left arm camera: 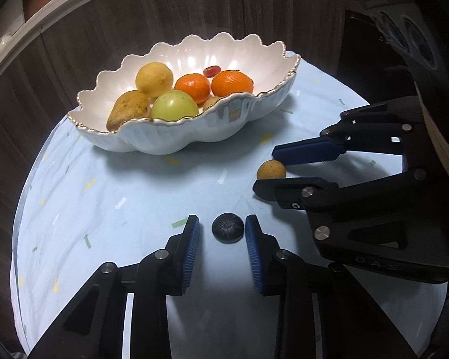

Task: Organize fruits
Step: 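Grasp the dark round fruit with the left tool while the right tool grasps the small brown fruit, then lift both held fruits and carry them over the white bowl, then open both tools to drop the dark fruit and brown fruit into the bowl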

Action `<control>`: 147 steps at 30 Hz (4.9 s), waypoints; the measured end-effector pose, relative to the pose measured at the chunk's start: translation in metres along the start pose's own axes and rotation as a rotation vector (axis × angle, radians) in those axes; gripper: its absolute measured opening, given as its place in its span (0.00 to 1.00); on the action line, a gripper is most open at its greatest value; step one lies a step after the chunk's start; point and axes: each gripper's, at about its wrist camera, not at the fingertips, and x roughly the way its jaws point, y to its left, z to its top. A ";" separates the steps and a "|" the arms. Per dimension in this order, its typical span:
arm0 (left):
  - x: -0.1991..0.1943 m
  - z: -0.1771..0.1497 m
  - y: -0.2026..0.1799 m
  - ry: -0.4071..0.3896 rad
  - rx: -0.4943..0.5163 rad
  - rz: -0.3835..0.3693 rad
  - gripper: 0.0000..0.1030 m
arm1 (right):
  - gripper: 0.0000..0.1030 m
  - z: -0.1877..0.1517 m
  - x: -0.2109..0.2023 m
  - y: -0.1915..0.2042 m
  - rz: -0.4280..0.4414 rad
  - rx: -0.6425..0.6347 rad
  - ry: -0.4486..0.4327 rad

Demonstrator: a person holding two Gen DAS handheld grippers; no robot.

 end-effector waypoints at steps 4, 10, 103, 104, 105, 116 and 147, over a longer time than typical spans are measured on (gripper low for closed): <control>0.001 0.001 0.002 -0.002 -0.012 -0.031 0.23 | 0.27 -0.002 0.005 0.002 0.002 -0.011 0.018; 0.001 0.001 0.002 -0.007 -0.015 -0.037 0.22 | 0.24 -0.002 0.004 0.002 0.007 -0.008 0.013; -0.035 0.146 0.099 -0.172 -0.200 0.164 0.22 | 0.24 0.108 -0.066 -0.053 -0.385 0.395 -0.197; -0.031 0.148 0.100 -0.170 -0.199 0.165 0.22 | 0.24 0.108 -0.064 -0.055 -0.387 0.400 -0.193; -0.027 0.150 0.100 -0.166 -0.199 0.164 0.22 | 0.24 0.108 -0.061 -0.058 -0.390 0.407 -0.187; 0.017 0.159 0.101 -0.109 -0.188 0.119 0.22 | 0.24 0.105 -0.027 -0.087 -0.407 0.463 -0.095; -0.026 0.145 0.107 -0.109 -0.245 0.150 0.71 | 0.65 0.103 -0.058 -0.066 -0.478 0.487 -0.120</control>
